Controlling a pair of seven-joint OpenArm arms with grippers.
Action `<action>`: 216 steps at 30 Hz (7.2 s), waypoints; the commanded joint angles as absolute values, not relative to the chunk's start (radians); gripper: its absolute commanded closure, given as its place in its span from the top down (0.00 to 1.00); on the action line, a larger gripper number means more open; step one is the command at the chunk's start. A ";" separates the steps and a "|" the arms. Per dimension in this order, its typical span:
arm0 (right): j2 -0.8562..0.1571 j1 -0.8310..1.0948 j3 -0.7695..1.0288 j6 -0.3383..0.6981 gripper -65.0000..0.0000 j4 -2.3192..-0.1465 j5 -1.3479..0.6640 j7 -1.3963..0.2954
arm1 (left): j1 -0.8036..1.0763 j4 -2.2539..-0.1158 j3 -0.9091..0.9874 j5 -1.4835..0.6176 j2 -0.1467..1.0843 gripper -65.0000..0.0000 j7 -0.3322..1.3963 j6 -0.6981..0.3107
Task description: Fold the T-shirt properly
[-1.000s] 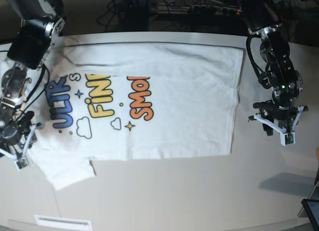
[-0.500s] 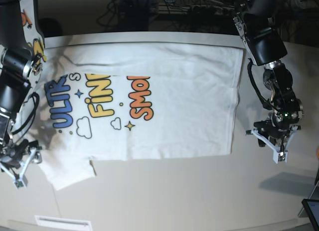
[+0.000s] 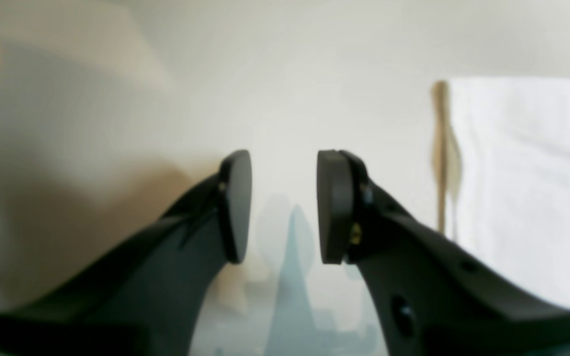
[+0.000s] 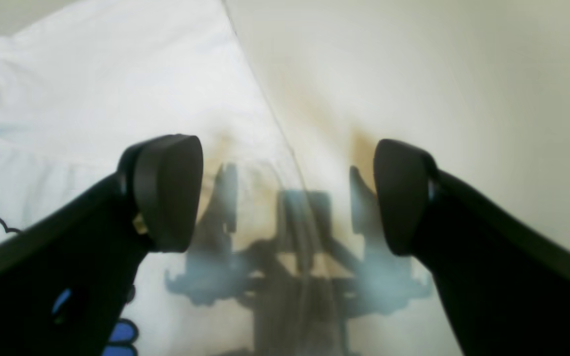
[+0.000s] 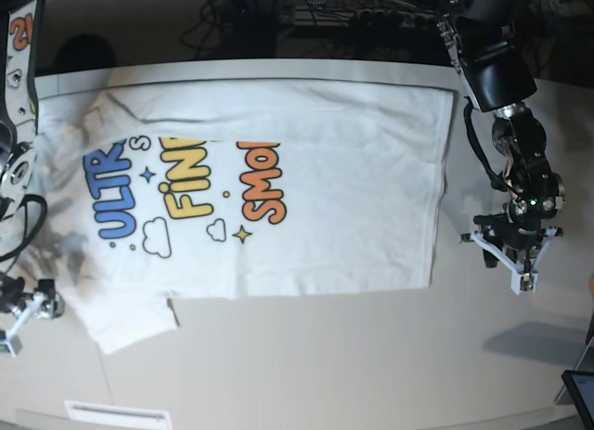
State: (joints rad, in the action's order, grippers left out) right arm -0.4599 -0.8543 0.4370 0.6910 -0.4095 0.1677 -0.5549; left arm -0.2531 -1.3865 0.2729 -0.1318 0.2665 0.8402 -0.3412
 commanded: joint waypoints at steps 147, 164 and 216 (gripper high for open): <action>-0.265 -0.737 0.509 0.698 0.76 -0.757 0.150 -0.661 | -0.008 -1.828 0.550 -0.148 0.208 0.43 0.901 -0.421; -0.394 -0.812 0.507 0.698 0.78 -0.437 -0.108 -0.607 | 0.033 -1.816 0.552 -0.148 0.245 0.43 0.901 -0.421; -0.332 -0.736 0.369 0.584 0.77 -0.328 -0.105 -0.409 | 0.062 -1.821 0.553 -0.148 0.269 0.43 0.903 -0.423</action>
